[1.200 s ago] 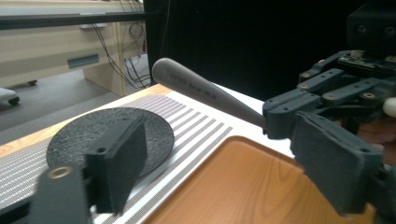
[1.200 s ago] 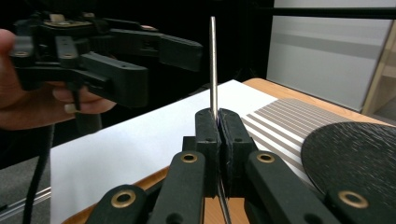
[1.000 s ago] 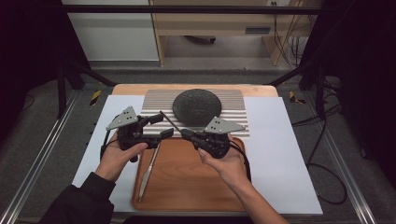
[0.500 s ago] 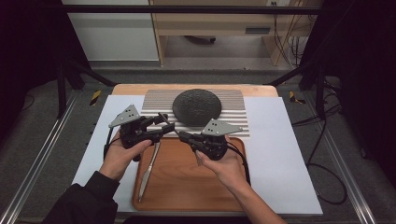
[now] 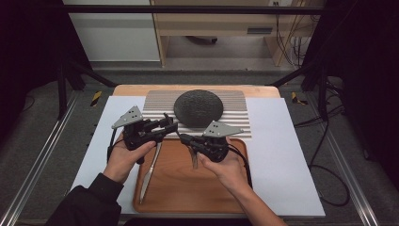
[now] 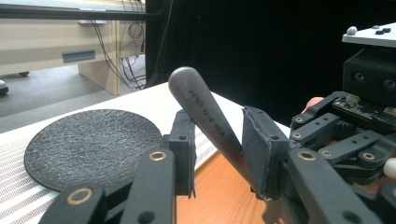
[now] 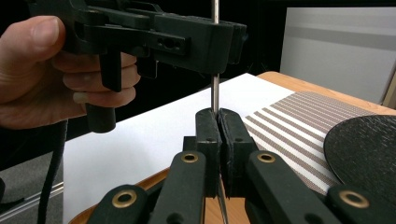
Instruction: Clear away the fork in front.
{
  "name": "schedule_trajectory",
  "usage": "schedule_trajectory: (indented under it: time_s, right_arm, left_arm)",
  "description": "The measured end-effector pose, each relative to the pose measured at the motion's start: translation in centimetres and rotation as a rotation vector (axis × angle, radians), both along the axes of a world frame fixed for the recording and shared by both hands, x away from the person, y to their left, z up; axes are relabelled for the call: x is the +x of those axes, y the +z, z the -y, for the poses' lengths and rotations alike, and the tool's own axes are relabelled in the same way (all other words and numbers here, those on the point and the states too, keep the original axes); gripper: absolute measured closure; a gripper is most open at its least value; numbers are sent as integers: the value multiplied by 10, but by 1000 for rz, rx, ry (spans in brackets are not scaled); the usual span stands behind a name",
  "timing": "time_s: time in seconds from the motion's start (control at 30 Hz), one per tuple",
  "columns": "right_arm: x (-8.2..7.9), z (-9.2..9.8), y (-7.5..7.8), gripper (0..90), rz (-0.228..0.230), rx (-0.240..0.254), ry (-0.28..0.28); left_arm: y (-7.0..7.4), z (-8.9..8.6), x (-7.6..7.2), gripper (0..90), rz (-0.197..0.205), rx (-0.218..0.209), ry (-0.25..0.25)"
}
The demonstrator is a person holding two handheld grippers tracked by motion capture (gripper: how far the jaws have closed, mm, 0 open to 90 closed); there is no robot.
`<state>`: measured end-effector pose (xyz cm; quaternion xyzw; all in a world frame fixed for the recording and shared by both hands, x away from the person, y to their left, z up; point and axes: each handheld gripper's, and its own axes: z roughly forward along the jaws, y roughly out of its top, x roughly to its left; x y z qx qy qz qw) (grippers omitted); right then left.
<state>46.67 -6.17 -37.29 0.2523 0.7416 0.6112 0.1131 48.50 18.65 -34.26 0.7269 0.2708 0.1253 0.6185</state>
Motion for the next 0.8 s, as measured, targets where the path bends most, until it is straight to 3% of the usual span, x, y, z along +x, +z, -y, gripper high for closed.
schedule_trajectory:
  time_s: [0.4, 0.8]
  right_arm:
    - [1, -2, -2, 872, -5, -10, 7]
    - [1, -5, -3, 856, -11, -28, 20]
  left_arm:
    - [2, 7, -4, 776, -11, -23, -36]
    - [2, 11, -8, 835, 7, 5, -56]
